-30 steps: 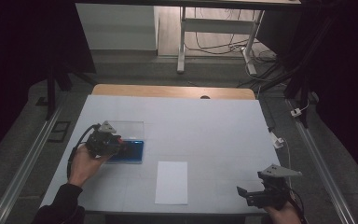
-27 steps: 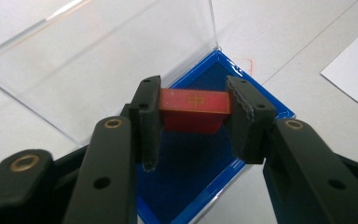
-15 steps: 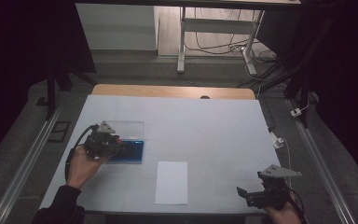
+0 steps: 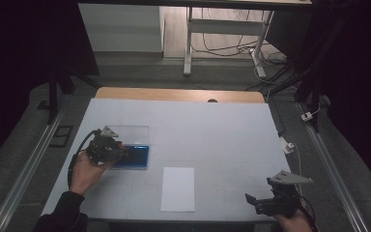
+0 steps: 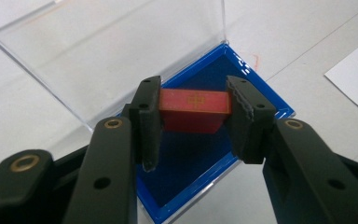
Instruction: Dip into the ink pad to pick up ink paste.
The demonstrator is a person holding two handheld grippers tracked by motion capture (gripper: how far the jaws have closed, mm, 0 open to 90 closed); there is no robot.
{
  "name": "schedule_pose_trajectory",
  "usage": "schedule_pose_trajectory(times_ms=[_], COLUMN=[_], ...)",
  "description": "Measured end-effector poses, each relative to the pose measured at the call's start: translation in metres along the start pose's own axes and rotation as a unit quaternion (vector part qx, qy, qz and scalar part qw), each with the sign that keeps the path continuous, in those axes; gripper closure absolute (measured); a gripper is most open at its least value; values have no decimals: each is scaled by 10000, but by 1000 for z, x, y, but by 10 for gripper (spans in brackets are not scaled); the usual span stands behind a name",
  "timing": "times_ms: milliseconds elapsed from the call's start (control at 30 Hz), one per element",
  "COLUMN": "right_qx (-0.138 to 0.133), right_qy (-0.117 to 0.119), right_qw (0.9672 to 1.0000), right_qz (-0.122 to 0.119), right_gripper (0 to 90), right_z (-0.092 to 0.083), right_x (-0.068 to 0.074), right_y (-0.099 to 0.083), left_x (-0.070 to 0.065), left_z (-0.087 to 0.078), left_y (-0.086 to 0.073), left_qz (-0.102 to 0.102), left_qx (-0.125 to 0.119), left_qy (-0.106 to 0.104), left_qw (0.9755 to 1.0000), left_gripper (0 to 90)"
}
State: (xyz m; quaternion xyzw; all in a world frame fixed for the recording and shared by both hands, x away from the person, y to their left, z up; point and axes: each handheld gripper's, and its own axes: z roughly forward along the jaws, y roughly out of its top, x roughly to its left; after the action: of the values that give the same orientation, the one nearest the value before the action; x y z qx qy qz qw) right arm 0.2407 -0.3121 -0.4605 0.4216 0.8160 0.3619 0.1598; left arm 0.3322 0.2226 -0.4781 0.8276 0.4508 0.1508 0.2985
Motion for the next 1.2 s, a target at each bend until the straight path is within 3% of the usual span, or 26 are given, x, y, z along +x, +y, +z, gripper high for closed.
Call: schedule_pose_trajectory(times_ms=[600,967,1200], right_qx=[24,37,49], right_qy=[-4,-17,-17], right_qw=[10000,10000,10000], right_qz=[-37,-57,-61], right_gripper=[2,2,2], right_z=[0,0,1], right_x=[1,1,1], right_y=[0,0,0], left_x=[-2,-2,-6], left_z=[16,17,17], left_y=[-8,-15,-18], left_qz=[182,212,300], left_qx=[249,114,51], left_qy=[87,61,180], left_qw=[9995,9997,9994], left_gripper=[582,587,588])
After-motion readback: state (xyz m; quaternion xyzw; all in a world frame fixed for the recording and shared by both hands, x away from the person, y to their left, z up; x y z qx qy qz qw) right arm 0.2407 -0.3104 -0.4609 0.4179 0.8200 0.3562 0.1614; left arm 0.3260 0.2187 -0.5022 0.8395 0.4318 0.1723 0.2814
